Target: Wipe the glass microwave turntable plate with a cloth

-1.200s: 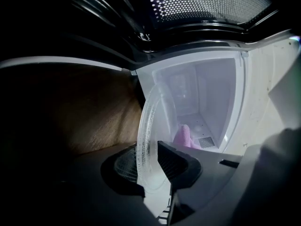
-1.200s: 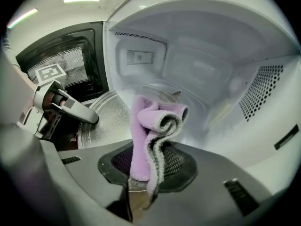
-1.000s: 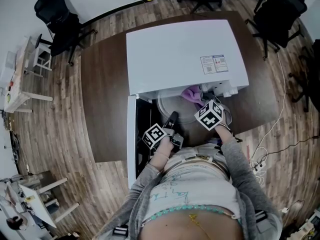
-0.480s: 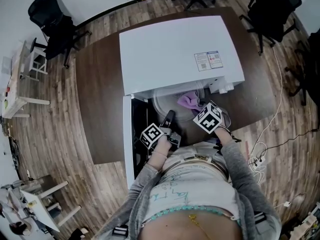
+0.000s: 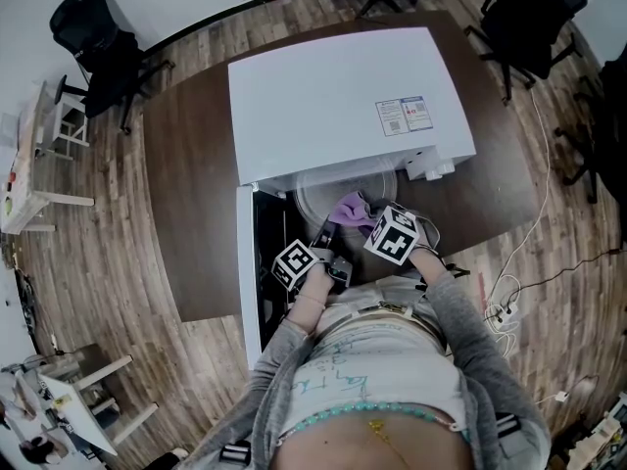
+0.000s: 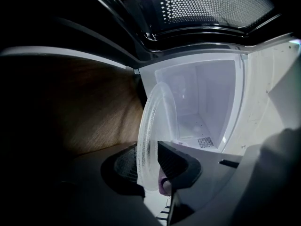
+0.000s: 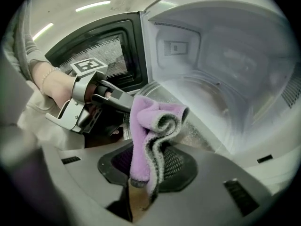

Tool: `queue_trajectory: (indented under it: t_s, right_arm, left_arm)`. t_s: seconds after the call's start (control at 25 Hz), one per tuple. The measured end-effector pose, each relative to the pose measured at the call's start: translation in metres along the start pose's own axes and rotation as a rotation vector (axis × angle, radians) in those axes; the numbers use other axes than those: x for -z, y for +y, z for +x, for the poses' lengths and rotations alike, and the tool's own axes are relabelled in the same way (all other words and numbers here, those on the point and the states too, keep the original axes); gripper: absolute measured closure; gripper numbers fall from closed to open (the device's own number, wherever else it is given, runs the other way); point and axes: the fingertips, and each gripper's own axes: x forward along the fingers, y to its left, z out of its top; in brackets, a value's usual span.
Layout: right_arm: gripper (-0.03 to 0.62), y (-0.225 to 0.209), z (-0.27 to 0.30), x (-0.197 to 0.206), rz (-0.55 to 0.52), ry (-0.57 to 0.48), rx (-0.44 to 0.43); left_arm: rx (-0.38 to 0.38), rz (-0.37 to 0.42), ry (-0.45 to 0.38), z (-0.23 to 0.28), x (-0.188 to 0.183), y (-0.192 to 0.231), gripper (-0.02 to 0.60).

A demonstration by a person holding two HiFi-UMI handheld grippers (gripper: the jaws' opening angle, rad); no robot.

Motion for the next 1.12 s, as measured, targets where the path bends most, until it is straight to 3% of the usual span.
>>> queue_trajectory:
  t_s: [0.64,1.12]
  right_arm:
    - [0.480,-0.007,0.018,-0.047,-0.054,-0.019,0.017]
    - [0.480,-0.013,0.038,-0.104,-0.254,-0.014,0.088]
  left_arm:
    - [-0.010,0.023,-0.008,0.001,0.001,-0.001,0.488]
    - [-0.014,0.024,-0.003,0.001,0.001,-0.002,0.488]
